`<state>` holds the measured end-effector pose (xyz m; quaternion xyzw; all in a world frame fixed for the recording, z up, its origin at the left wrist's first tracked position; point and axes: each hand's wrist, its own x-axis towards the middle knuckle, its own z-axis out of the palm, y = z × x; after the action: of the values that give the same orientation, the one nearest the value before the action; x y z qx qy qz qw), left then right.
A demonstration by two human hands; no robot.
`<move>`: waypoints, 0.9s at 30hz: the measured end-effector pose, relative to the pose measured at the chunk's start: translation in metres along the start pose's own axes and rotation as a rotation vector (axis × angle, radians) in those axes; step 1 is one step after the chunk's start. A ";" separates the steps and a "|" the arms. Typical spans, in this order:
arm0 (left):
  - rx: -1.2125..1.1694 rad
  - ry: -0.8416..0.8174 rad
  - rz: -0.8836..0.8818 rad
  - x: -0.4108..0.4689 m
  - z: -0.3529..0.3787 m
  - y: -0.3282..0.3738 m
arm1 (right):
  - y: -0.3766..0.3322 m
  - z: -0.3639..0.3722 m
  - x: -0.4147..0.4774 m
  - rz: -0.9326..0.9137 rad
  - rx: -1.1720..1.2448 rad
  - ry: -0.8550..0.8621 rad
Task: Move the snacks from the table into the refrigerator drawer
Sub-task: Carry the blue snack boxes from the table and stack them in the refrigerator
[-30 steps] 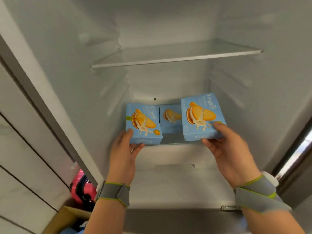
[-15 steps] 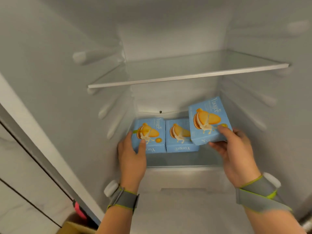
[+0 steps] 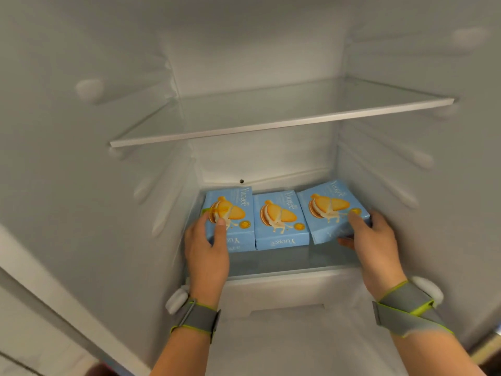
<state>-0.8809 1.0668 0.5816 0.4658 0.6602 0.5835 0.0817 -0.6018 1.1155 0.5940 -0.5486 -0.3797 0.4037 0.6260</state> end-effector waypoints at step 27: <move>0.006 0.048 -0.063 0.004 0.003 -0.008 | 0.010 0.007 0.015 -0.116 -0.485 -0.038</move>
<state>-0.8856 1.0726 0.5764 0.4309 0.6779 0.5898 0.0829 -0.6029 1.1330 0.5849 -0.6524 -0.5082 0.2744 0.4907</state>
